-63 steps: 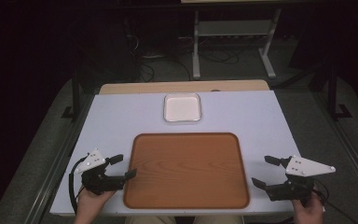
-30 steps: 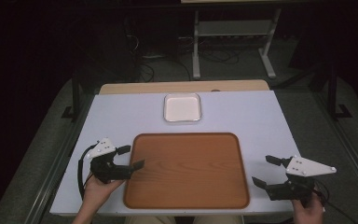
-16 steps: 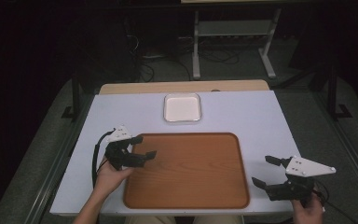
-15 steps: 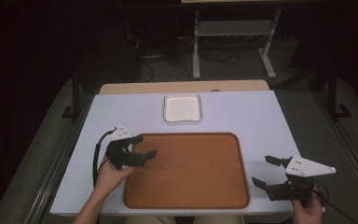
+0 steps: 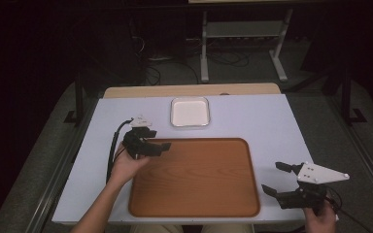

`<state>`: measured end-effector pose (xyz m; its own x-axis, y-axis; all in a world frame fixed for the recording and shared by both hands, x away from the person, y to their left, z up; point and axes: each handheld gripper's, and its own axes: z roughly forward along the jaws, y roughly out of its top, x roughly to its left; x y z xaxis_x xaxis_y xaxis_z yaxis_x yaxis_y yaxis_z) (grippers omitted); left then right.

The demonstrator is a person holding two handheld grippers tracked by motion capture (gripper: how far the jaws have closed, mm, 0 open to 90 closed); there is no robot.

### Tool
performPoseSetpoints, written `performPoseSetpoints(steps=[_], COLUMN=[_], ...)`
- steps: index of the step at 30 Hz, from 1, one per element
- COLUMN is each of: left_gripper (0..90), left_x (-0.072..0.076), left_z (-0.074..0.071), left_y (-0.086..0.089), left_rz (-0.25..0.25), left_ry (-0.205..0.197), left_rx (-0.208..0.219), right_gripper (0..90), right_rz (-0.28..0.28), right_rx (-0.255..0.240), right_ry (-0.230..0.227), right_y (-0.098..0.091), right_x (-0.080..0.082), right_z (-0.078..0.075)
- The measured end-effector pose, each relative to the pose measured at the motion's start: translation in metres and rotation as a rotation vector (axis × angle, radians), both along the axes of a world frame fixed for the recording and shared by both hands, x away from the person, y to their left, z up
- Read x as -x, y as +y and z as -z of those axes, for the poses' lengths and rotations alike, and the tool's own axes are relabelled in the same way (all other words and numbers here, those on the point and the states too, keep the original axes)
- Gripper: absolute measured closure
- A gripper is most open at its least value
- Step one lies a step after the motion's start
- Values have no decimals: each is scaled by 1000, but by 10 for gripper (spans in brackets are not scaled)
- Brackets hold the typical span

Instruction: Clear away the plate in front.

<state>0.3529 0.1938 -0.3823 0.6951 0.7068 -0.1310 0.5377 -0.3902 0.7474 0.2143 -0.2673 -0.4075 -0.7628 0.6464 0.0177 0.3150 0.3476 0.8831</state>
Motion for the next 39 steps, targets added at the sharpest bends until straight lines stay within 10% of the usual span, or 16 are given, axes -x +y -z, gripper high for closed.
performPoseSetpoints(steps=[39], left_gripper=[235], left_x=[-132], left_z=[10], left_y=[-35], left_rz=[-152], left_ry=[182], left_rx=[-3], right_gripper=[127], right_rz=[-11], right_rx=[-10], right_ry=[2], right_y=[-2], right_x=[-2], right_z=[2])
